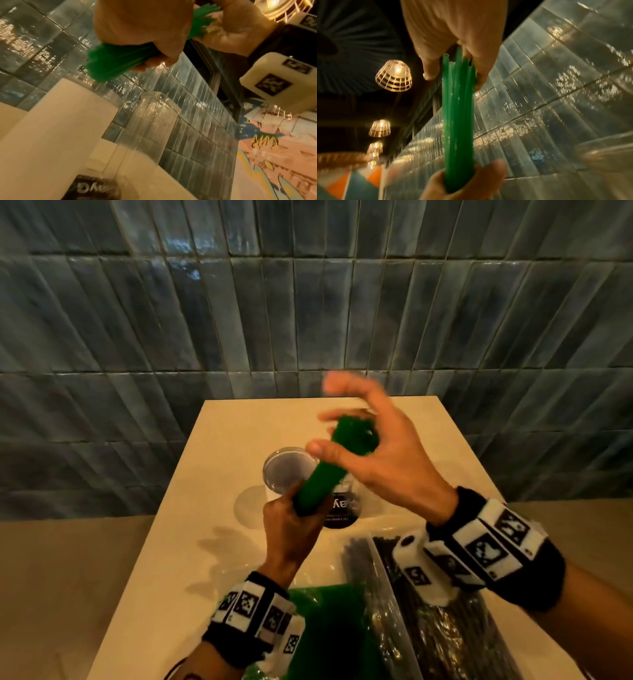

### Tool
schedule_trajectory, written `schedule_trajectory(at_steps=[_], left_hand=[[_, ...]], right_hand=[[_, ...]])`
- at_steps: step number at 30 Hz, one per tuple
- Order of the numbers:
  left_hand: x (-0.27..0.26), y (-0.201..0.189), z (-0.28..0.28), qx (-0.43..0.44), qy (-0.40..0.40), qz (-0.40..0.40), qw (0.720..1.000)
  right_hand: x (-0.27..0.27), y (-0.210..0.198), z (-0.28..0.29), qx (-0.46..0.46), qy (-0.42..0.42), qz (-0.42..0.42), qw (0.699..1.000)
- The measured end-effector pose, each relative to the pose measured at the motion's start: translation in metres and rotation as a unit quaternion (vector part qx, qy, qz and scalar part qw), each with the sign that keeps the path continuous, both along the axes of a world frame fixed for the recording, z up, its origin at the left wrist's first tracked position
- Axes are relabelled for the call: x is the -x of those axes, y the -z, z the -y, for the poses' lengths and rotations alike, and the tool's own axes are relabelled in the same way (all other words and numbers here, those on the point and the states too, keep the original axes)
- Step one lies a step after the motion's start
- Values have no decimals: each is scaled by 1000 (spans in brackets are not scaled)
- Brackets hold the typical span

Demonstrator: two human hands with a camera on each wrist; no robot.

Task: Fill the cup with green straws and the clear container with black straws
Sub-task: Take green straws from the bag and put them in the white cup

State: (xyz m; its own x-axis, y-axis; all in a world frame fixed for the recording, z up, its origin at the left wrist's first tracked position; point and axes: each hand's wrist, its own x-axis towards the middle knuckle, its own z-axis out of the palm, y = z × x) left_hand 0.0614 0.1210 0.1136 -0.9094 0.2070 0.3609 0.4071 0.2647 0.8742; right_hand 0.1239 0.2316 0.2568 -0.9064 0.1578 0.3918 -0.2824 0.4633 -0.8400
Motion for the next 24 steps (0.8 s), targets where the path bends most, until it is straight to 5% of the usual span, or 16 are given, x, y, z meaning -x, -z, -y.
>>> schedule_trajectory(at_steps=[2, 4, 7, 13, 16, 19, 24], left_hand=[[9, -18, -7, -76, -11, 45, 996], [23, -35, -14, -89, -7, 56, 994], [38, -60, -24, -59, 7, 19, 998], [74, -50, -17, 135, 38, -12, 990], [85, -21, -4, 245, 59, 86, 964], [86, 6, 1, 238, 79, 147, 957], [86, 22, 1, 223, 66, 122, 965]], right_hand=[[12, -1, 1, 163, 21, -54, 985], [26, -5, 4, 239, 13, 9, 971], [51, 1, 18, 215, -26, 84, 973], [93, 6, 11, 222, 91, 37, 970], [110, 30, 0, 222, 121, 47, 966], [118, 67, -2, 162, 125, 126, 971], [113, 118, 1, 107, 149, 265, 947]])
